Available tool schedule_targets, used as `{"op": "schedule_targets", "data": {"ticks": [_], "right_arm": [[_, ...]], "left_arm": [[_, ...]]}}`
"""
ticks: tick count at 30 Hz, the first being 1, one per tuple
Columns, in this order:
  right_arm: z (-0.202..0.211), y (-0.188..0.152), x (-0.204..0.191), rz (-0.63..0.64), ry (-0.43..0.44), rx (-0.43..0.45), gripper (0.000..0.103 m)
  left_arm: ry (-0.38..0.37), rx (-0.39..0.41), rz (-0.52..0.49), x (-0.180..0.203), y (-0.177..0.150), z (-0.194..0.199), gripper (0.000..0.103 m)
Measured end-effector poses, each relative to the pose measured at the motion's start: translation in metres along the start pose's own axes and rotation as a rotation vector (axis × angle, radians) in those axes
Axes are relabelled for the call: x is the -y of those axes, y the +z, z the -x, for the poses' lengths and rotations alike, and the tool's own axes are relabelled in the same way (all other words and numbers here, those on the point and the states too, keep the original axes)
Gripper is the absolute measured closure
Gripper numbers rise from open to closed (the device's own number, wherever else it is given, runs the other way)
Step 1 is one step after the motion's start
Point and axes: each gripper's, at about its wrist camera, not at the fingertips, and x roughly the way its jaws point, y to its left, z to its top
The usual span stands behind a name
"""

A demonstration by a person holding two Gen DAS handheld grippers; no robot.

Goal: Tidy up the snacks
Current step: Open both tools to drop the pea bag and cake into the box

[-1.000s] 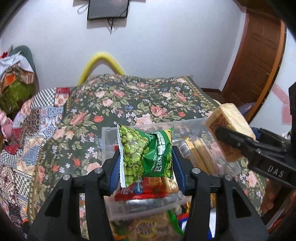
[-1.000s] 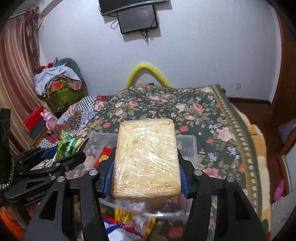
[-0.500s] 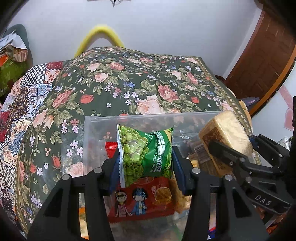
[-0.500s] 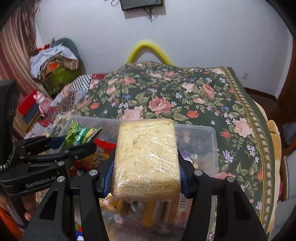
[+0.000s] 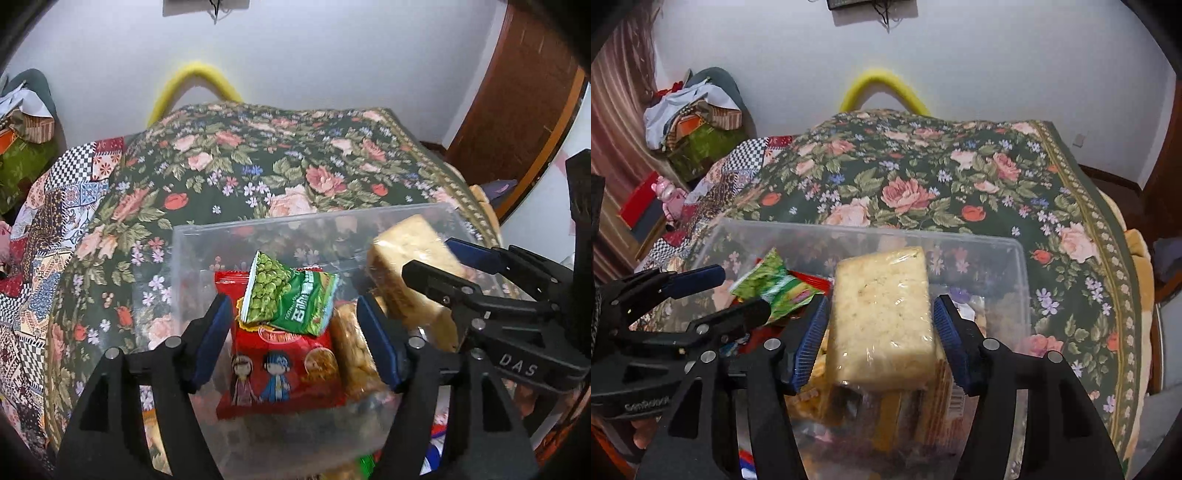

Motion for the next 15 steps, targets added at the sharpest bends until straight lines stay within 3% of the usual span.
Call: {"op": "schedule_targets", "data": {"ticks": [8,15], "right_arm": [[0.056,-0.009,-0.014,0.045,-0.006,0.100,0.037],[0.092,-0.036,-0.028,0.065,-0.009,0.151,0.019]], "left_arm": [[0.007,0.096,-0.026,-0.004,-0.012,0.063,0.028],[0.036,0.137,-0.053,-0.010,-0.041,0.107,0.021]]}}
